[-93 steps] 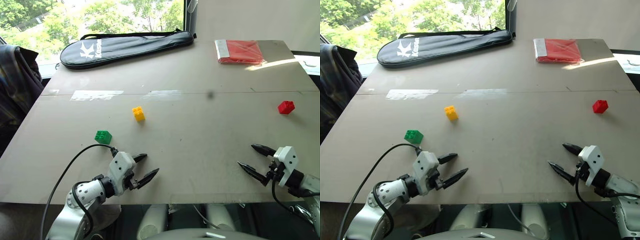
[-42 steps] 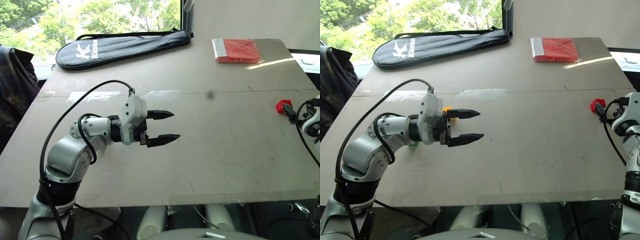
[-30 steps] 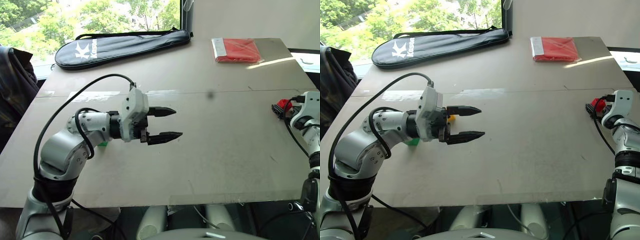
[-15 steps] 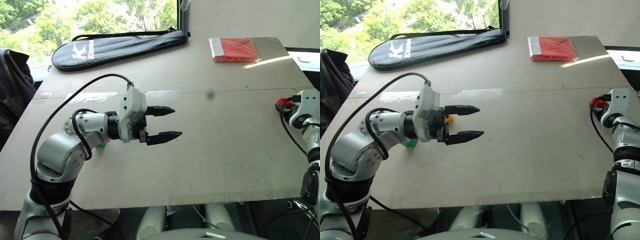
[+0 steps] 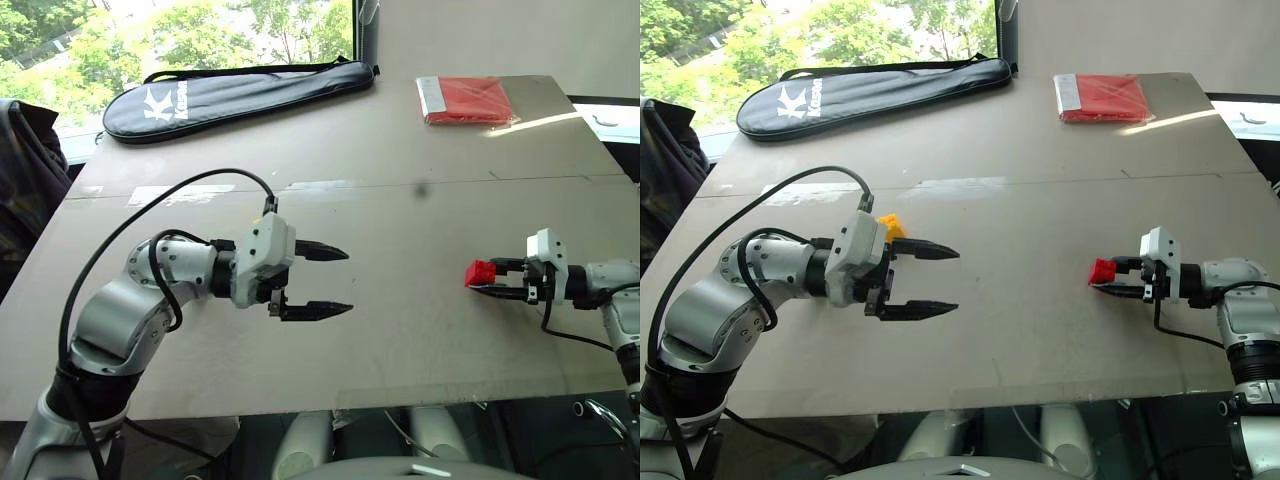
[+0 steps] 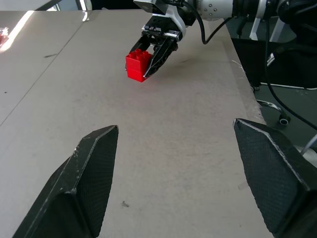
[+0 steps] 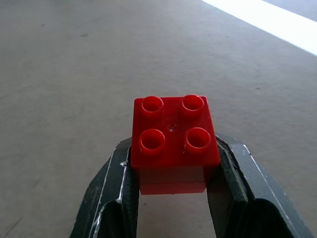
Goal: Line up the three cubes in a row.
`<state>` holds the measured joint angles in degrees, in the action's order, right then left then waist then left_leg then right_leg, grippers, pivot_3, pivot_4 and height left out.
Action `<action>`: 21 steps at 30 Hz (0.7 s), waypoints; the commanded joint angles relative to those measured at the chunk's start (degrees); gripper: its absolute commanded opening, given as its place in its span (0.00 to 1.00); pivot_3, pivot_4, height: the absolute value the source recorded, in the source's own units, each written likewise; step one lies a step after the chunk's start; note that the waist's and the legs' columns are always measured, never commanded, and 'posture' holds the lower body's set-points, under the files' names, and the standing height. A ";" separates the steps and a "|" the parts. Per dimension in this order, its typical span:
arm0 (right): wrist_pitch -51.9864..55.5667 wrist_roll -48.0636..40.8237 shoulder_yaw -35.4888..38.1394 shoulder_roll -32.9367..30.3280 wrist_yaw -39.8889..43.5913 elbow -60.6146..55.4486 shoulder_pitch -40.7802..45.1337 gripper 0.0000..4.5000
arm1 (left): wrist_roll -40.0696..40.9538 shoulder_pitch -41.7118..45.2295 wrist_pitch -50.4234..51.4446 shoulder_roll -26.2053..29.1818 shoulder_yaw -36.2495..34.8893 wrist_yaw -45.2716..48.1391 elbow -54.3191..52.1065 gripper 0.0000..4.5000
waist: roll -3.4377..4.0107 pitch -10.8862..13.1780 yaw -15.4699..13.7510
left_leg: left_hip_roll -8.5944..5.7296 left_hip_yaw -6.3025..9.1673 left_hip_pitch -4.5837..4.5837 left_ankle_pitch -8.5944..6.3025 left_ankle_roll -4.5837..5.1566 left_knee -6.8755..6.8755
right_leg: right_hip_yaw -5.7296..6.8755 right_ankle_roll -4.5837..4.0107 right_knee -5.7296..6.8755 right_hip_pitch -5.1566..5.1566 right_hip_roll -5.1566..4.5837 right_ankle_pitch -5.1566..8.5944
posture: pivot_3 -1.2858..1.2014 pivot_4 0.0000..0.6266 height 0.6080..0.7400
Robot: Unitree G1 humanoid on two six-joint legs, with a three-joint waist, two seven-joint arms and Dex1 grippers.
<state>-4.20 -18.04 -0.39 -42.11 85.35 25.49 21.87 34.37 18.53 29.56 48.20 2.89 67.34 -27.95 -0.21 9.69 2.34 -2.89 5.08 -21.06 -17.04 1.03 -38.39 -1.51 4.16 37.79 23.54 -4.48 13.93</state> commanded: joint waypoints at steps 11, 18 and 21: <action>-18.65 -5.65 -16.41 -1.61 7.15 16.59 14.28 0.30 | -2.15 -8.14 -3.83 1.27 -1.94 -0.45 -4.23 0.84 | -0.08 0.06 -0.48 | -0.01 0.06 -0.05 0.00 -0.01 0.02 | 0.02 -0.02 -0.09 0.01 -0.07 0.00 | 0.52 0.24 0.94; -19.21 -7.58 -19.29 -2.40 7.15 19.24 15.87 0.30 | -3.75 -7.84 -7.35 0.01 -1.48 -1.12 -2.72 0.84 | -0.08 0.06 -0.46 | -0.01 0.06 -0.04 0.00 -0.02 0.02 | 0.02 -0.02 -0.08 0.01 -0.08 -0.01 | 0.52 0.24 0.94; -18.83 -7.71 -19.70 -2.67 7.15 19.70 16.11 0.30 | -4.63 -7.49 -8.35 -0.11 -0.90 -0.81 -1.67 0.84 | -0.08 0.06 -0.46 | -0.01 0.07 -0.04 0.00 -0.01 0.02 | 0.02 -0.02 -0.09 0.02 -0.08 -0.01 | 0.52 0.24 0.94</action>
<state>-22.73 -24.77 -20.01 -43.55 89.44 45.10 36.98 30.41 10.51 22.80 48.09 2.44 66.31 -29.62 -0.29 9.75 1.88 -2.90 5.15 -21.10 -17.04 1.02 -38.37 -1.49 4.14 37.71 23.56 -4.55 13.93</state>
